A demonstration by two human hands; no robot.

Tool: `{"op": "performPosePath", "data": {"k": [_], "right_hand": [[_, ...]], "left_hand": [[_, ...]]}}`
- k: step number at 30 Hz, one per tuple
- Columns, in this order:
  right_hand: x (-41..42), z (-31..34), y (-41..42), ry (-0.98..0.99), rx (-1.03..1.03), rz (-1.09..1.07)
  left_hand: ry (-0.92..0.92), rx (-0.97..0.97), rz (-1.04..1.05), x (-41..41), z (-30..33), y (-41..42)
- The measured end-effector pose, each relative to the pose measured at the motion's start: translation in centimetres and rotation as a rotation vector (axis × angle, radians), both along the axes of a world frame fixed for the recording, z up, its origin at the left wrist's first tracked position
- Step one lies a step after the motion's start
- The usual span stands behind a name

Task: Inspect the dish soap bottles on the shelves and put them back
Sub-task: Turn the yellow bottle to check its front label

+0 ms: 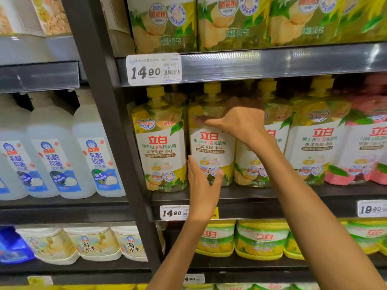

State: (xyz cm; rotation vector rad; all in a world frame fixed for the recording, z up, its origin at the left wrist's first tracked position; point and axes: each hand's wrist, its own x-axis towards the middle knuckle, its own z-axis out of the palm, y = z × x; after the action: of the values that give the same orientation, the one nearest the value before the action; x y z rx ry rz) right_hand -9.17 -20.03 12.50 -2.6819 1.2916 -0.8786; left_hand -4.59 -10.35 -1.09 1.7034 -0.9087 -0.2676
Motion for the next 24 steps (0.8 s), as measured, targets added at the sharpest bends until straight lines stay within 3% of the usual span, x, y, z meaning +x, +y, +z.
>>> {"op": "performPosePath", "data": {"k": [9,13,17,24], "right_hand": [[-3.4,1.3,2.3,-0.170,0.098,0.175],[-4.7,0.6,3.4,-0.261,0.120,0.318],[-4.8,-0.6,3.8,-0.463,0.313,0.439],[-4.3,-2.0,4.7,-0.811,0.496,0.458]], "left_hand": [[0.099,-0.216,0.167,-2.2,-1.2,3.6],[0.145,-0.201,0.141,-1.2,-1.2,4.2],[0.164,-0.202,0.064,-0.4,-1.0,3.9],[0.275,-0.286,-0.046,-0.8,-0.4,4.0]]}}
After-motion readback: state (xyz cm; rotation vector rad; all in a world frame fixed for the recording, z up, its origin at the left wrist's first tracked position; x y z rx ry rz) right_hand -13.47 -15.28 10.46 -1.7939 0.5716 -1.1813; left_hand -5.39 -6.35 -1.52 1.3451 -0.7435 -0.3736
